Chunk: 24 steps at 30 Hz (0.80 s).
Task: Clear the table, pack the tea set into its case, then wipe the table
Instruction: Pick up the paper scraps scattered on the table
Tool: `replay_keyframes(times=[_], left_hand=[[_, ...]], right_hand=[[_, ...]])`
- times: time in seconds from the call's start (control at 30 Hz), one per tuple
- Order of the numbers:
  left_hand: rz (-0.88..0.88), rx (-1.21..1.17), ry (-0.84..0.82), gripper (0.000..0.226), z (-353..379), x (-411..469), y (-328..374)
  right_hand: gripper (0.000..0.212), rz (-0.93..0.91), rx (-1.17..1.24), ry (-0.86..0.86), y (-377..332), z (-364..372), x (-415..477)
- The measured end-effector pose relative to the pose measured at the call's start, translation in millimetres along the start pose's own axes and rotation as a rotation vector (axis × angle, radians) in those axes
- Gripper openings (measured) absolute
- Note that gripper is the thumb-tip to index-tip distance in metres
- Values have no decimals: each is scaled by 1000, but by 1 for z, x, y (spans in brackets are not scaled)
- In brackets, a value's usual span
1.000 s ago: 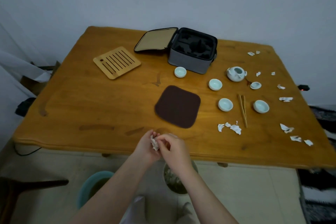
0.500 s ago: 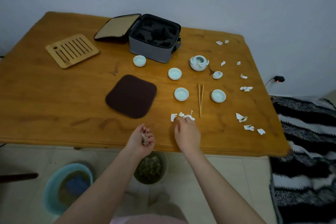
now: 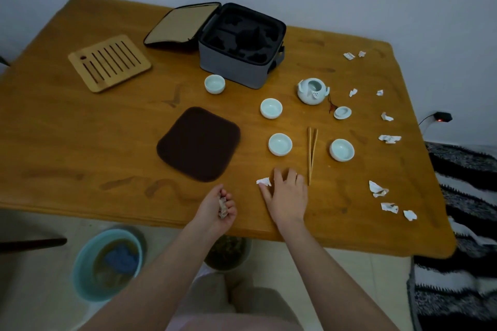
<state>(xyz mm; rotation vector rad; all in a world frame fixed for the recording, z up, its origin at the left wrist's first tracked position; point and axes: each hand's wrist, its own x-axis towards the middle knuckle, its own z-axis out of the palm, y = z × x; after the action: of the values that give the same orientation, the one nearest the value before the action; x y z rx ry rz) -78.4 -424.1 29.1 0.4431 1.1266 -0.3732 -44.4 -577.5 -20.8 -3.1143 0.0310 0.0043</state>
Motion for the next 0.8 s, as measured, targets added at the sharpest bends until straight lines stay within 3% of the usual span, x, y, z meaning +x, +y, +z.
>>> replay_keyframes(times=[0.1,0.3,0.47,0.7,0.8], left_hand=[[12,6,8,34,7,4,6],[56,-57,55,32,20,11,2],[65,-101,101,32,48,14,-21],[130,-159,153,29,88,22,-60],[92,-219,58,32,100,20,-79]], right_hand=[[34,-26,93,-11,-1,0,5],[37,-171,247,-86,14,-1,10],[19,-327,332,-69,36,2,27],[13,-129,933,-169,49,-35,36],[11,-127,1110,-238,46,-50,25]])
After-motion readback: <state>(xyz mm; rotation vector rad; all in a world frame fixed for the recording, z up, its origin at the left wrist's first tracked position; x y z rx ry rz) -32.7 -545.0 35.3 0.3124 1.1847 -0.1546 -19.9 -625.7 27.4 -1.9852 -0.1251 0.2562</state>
